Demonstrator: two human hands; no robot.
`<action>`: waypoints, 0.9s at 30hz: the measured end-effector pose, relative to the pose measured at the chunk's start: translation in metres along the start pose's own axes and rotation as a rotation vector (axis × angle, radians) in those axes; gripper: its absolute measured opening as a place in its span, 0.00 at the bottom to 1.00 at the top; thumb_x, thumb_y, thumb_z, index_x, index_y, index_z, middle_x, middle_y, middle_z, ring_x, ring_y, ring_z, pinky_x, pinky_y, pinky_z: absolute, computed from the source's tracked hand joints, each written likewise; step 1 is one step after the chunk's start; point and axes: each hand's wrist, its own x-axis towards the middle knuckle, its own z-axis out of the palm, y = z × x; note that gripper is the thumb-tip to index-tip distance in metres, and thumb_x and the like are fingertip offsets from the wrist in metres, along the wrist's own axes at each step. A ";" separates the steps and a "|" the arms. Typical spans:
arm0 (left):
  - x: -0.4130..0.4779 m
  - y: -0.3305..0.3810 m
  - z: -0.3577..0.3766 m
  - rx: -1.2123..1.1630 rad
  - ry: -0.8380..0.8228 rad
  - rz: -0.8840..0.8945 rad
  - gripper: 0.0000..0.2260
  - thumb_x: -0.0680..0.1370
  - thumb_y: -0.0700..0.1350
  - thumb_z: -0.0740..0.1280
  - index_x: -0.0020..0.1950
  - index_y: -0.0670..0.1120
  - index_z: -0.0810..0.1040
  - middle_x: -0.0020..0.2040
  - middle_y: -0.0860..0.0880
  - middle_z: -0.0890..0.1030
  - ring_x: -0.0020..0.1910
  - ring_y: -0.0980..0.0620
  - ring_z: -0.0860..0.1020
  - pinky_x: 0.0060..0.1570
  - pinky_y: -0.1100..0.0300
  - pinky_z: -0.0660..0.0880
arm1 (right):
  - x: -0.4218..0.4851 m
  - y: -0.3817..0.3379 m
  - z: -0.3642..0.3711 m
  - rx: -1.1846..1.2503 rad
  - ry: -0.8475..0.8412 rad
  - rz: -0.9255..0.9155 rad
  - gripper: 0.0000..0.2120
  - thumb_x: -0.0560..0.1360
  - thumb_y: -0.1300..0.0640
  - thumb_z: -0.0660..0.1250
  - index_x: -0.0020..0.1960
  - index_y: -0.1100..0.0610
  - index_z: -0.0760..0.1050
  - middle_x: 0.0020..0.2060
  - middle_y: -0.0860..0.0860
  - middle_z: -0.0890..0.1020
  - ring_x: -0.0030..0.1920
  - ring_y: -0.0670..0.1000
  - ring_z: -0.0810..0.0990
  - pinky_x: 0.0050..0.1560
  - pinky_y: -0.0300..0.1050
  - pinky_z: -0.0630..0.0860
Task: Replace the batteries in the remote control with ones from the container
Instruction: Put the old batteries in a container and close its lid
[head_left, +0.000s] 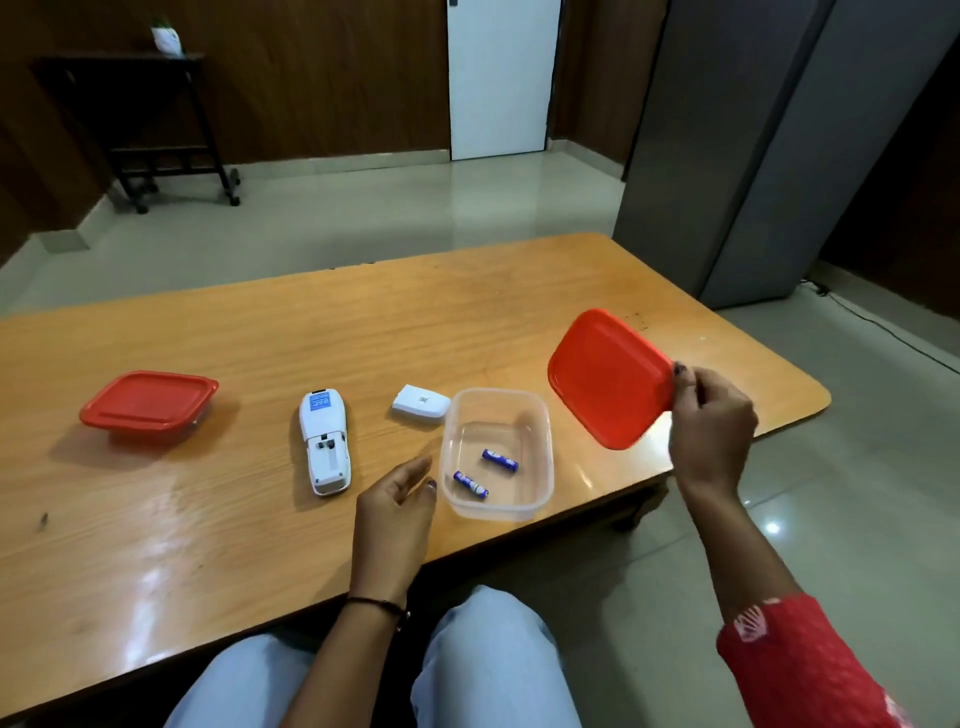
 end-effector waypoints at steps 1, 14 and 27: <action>0.001 0.003 0.001 -0.008 0.001 -0.007 0.16 0.75 0.34 0.63 0.62 0.44 0.77 0.56 0.50 0.81 0.58 0.52 0.78 0.64 0.46 0.72 | -0.004 -0.005 -0.003 0.200 -0.010 0.210 0.10 0.78 0.57 0.62 0.43 0.58 0.80 0.37 0.57 0.83 0.37 0.55 0.82 0.35 0.49 0.78; 0.000 0.011 0.012 0.054 -0.027 0.080 0.14 0.76 0.46 0.67 0.61 0.45 0.79 0.53 0.49 0.84 0.49 0.59 0.80 0.54 0.60 0.76 | -0.114 -0.014 0.004 0.606 -0.406 0.756 0.08 0.77 0.60 0.65 0.45 0.66 0.78 0.37 0.59 0.84 0.36 0.54 0.85 0.25 0.46 0.80; 0.029 0.019 0.016 0.133 -0.082 -0.060 0.10 0.72 0.46 0.72 0.51 0.44 0.83 0.42 0.47 0.84 0.38 0.50 0.81 0.41 0.57 0.77 | -0.099 -0.023 0.024 0.146 -0.600 0.374 0.18 0.77 0.57 0.60 0.67 0.55 0.69 0.49 0.50 0.77 0.33 0.51 0.79 0.25 0.38 0.75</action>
